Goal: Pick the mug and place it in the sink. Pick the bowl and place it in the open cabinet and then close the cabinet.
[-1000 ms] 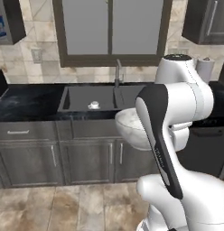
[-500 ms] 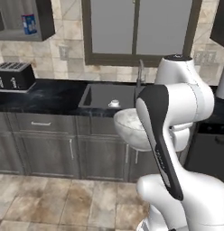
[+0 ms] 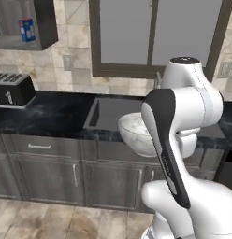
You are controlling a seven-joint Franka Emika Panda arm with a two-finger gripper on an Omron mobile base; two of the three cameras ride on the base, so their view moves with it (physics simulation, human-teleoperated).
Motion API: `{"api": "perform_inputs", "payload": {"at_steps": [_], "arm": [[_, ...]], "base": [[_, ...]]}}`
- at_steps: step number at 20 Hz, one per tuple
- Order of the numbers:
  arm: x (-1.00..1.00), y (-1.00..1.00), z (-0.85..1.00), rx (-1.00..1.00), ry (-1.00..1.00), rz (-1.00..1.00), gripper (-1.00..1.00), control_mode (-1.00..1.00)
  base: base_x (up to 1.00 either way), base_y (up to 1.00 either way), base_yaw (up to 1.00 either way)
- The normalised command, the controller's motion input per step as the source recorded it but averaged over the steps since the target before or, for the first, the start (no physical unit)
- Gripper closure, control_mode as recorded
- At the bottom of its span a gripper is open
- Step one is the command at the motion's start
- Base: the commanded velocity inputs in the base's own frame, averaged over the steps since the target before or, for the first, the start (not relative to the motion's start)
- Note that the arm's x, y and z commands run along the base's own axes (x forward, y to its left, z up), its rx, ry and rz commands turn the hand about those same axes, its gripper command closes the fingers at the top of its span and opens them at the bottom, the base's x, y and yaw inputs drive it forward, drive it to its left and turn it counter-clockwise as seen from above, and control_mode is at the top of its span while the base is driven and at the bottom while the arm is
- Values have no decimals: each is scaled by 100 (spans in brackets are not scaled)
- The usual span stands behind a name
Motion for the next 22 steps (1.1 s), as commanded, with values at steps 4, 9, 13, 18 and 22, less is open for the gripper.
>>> {"api": "perform_inputs", "payload": {"at_steps": [4,9,13,18,22], "arm": [[0,0,0,0,0,0,100,100],[0,0,0,0,0,0,100,100],[0,0,0,0,0,0,100,100],[0,0,0,0,0,0,100,100],[0,0,0,0,0,0,100,100]], "base": [[66,55,1],[28,79,7],[23,55,18],[35,6,21],[44,2,18]]}}
